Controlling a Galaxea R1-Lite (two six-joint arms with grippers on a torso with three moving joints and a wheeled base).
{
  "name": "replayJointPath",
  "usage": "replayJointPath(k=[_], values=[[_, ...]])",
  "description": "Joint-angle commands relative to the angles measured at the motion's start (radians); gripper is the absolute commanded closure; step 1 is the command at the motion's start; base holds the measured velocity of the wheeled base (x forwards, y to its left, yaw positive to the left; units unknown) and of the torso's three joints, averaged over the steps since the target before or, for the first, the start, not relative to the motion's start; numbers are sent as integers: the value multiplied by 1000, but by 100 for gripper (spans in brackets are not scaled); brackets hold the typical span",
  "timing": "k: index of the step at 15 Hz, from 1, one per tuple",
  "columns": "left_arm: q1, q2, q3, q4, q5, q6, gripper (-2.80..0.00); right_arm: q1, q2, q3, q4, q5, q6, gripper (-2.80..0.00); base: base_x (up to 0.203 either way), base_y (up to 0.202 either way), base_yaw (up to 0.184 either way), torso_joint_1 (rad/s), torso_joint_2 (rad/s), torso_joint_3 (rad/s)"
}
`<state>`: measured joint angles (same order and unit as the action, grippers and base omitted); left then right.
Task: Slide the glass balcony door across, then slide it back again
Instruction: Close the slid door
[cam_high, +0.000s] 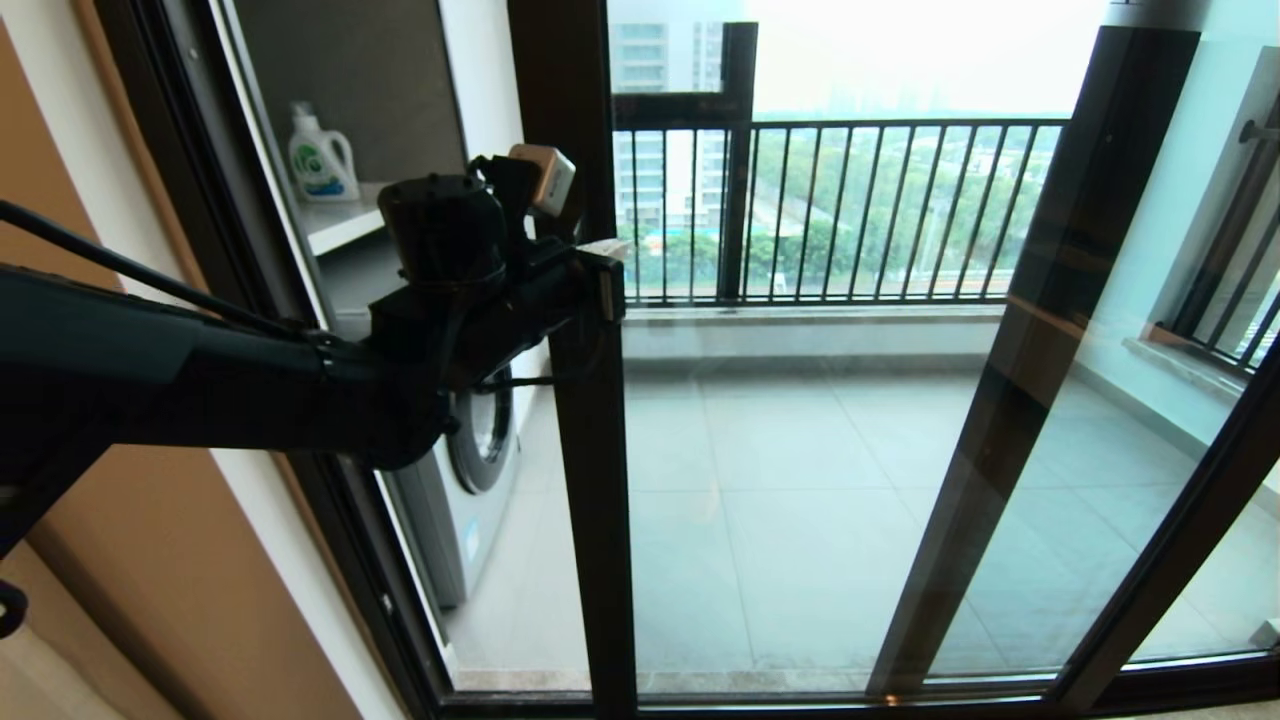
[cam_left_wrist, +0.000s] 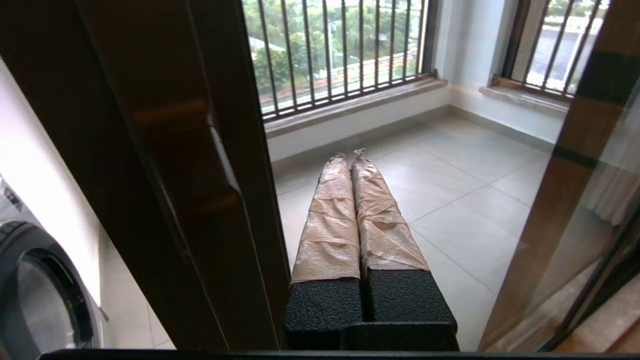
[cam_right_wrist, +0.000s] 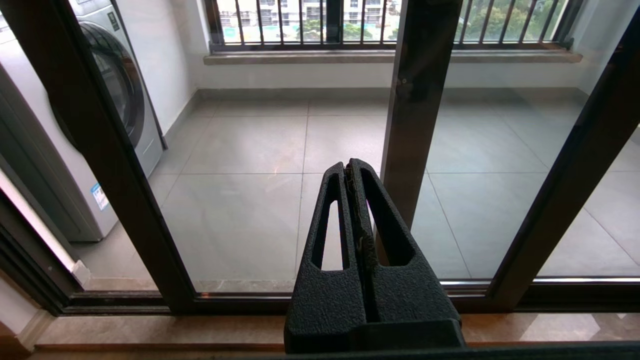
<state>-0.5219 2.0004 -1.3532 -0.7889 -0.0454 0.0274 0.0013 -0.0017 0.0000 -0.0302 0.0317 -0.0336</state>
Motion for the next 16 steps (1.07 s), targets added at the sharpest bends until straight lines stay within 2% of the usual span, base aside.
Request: replayJointPath(k=[1, 3, 5, 8, 16], values=[[-3, 38, -49, -6, 68, 5, 0, 0, 2, 12, 0, 1, 0, 0, 0, 0, 0, 0, 0, 0], [-3, 50, -68, -26, 153, 6, 0, 0, 2, 12, 0, 1, 0, 0, 0, 0, 0, 0, 0, 0], [2, 51, -66, -39, 166, 16, 0, 0, 2, 12, 0, 1, -2, 0, 0, 0, 0, 0, 0, 0], [6, 67, -67, -40, 247, 52, 0, 0, 2, 12, 0, 1, 0, 0, 0, 0, 0, 0, 0, 0], [50, 57, -58, -42, 260, 54, 0, 0, 2, 12, 0, 1, -1, 0, 0, 0, 0, 0, 0, 0]])
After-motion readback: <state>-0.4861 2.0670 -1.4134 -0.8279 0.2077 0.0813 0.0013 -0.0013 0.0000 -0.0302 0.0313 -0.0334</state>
